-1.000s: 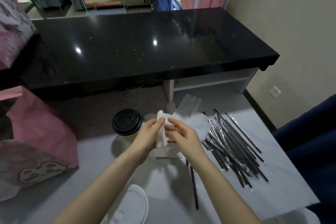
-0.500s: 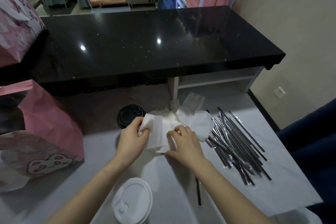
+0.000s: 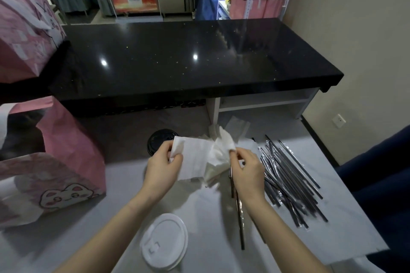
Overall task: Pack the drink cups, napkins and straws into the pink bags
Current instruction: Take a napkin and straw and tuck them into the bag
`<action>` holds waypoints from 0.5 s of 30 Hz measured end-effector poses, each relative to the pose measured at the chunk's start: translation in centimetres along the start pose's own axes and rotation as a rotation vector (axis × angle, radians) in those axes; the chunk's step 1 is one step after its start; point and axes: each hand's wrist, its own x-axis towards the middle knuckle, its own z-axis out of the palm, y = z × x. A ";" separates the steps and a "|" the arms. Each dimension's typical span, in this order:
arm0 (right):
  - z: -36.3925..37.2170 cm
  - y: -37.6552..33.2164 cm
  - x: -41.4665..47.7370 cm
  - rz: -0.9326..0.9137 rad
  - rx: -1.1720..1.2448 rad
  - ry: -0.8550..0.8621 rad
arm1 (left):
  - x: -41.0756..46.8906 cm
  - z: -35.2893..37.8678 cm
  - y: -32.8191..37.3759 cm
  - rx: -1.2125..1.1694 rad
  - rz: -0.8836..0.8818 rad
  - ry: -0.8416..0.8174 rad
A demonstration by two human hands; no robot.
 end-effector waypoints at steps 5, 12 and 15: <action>-0.9 -3.8 -0.3 -0.182 0.108 0.011 | -0.3 0.4 1.7 -0.391 -0.144 -0.093; 1.7 -6.7 -2.7 -0.482 -0.137 -0.440 | -1.2 -2.1 1.5 -0.819 -0.206 -0.289; 2.5 -8.7 -2.9 -0.401 0.034 -0.387 | -1.8 -5.1 1.0 -0.646 -0.100 -0.132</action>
